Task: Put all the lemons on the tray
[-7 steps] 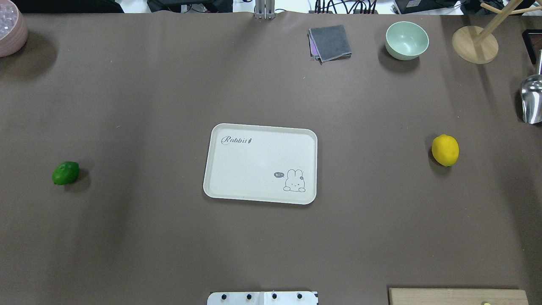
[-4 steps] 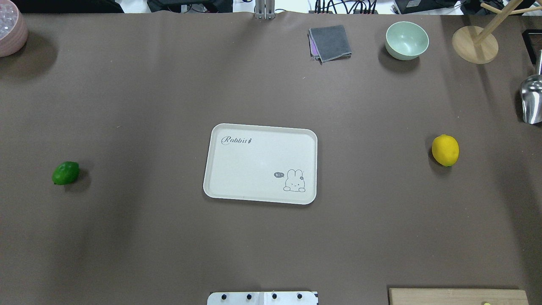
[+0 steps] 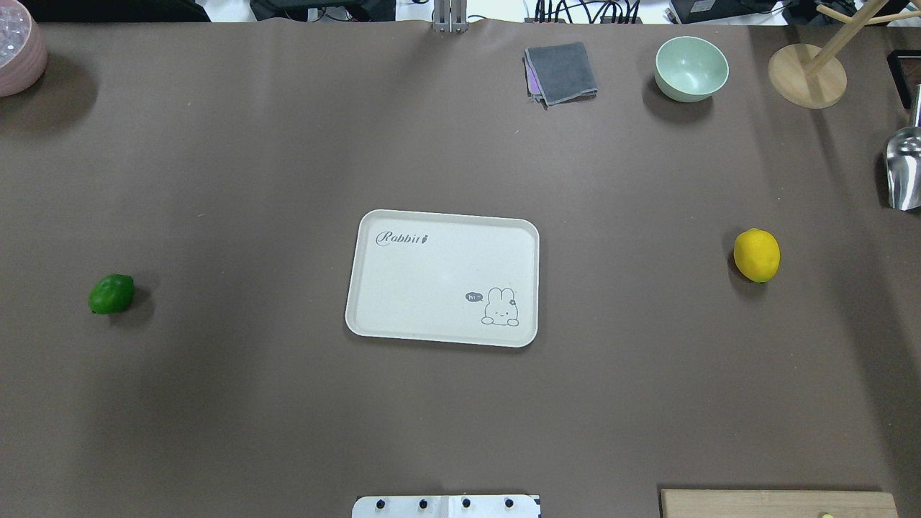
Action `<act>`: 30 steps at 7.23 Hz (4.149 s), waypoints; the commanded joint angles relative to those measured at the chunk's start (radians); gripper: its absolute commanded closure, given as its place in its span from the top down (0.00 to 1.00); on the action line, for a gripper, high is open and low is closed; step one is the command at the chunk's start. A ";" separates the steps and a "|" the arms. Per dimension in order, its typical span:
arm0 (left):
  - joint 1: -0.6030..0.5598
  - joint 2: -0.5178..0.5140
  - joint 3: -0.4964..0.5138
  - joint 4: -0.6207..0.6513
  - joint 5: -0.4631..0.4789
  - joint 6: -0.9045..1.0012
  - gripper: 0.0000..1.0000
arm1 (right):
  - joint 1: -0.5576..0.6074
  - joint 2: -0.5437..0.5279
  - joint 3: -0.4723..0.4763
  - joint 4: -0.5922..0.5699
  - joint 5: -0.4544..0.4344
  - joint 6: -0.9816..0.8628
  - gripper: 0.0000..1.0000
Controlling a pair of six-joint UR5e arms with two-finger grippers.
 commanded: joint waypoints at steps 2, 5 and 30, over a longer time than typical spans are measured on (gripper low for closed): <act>0.140 -0.069 -0.029 -0.030 -0.004 -0.269 0.97 | -0.006 0.036 -0.005 0.002 0.008 0.004 1.00; 0.284 -0.077 -0.022 -0.213 0.005 -0.585 0.97 | -0.066 0.099 -0.007 0.003 0.015 0.041 1.00; 0.477 -0.301 0.025 -0.183 0.055 -0.828 0.00 | -0.664 0.424 -0.373 0.460 -0.114 0.526 1.00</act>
